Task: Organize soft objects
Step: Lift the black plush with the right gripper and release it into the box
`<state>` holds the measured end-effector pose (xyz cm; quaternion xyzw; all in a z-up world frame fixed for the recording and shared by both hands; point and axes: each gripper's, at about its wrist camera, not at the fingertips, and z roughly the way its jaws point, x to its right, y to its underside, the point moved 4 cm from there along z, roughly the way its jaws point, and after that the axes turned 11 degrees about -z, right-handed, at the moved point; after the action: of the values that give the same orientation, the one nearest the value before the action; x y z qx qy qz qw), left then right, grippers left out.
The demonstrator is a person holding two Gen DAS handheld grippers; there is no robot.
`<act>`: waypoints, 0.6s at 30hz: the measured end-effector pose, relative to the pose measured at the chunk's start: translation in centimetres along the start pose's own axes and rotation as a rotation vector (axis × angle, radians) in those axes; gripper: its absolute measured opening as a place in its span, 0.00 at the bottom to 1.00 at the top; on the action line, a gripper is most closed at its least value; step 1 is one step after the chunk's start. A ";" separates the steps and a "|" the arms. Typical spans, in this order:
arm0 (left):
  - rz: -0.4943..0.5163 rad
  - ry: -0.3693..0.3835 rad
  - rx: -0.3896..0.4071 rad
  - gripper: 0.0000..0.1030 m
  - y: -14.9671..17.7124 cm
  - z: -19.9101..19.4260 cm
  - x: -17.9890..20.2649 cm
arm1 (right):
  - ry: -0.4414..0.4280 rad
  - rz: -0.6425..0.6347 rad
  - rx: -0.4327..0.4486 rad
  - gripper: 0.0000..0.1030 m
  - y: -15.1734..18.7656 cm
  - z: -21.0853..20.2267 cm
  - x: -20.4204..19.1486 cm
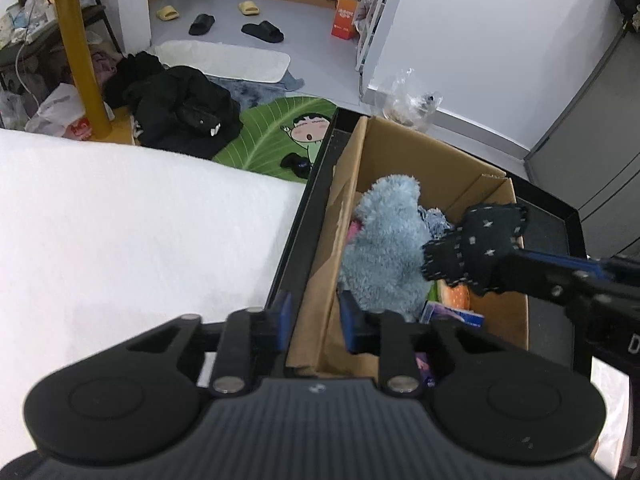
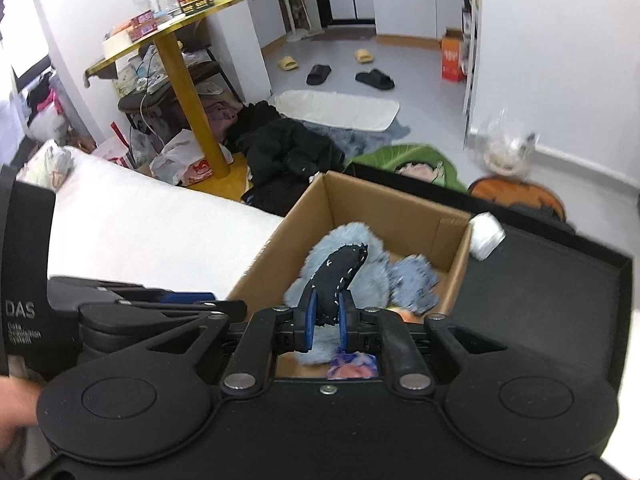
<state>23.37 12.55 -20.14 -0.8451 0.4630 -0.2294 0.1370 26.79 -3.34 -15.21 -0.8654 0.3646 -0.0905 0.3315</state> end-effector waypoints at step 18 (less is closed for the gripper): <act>0.008 0.028 0.006 0.11 0.2 -0.3 0.2 | -0.022 0.090 0.008 0.30 0.7 -0.7 1.9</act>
<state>23.21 12.25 -19.94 -0.8394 0.4676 -0.2422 0.1341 27.50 -5.34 -15.29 -0.8477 0.3990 -0.0676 0.3429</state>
